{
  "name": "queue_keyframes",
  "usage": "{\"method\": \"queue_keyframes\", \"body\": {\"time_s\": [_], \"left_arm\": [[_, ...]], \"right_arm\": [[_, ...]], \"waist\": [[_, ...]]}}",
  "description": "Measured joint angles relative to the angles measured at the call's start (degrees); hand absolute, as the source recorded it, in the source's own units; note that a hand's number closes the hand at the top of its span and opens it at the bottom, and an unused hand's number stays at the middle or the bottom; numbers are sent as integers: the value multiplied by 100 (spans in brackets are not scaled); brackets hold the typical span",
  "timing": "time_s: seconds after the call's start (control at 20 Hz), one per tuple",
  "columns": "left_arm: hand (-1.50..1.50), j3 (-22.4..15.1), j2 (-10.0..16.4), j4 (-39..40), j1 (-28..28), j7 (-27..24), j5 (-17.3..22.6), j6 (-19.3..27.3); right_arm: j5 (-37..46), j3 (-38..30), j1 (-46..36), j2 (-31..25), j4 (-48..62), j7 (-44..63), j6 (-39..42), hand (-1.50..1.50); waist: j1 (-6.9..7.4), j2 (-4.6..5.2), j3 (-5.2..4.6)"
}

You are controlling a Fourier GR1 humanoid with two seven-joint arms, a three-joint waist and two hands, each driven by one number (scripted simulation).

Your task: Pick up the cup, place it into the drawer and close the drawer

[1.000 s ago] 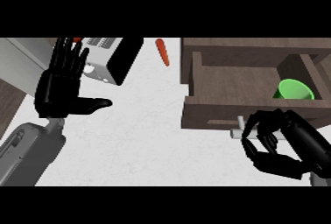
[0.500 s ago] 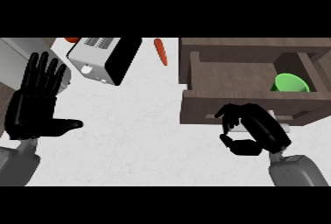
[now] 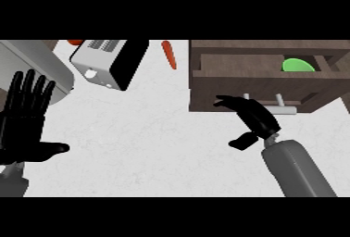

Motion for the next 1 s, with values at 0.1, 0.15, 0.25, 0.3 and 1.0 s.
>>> {"method": "queue_keyframes", "body": {"time_s": [0.1, 0.15, 0.25, 0.3, 1.0], "left_arm": [[-150, 106, 2, -30, 97, 49, -4, -147], [-150, 121, -46, -12, 153, 29, -42, -223], [-150, 249, -43, 69, 113, 73, -46, -344], [-150, 308, -37, 84, 107, 110, -37, -389], [-150, 473, -272, 406, -37, 116, -183, -841]], "right_arm": [[43, -129, -289, 61, 516, -138, -108, -150], [57, -193, -405, 84, 800, -286, -199, -150], [78, -348, -785, 118, 1410, -509, -321, -150], [64, -430, -922, 136, 1691, -656, -397, -150], [-87, -1221, -2811, -255, 4527, -2075, -206, -150]], "waist": [[0, 1, 0], [1, 0, -2], [14, -6, -7], [25, -13, -11], [204, 14, -17]]}}
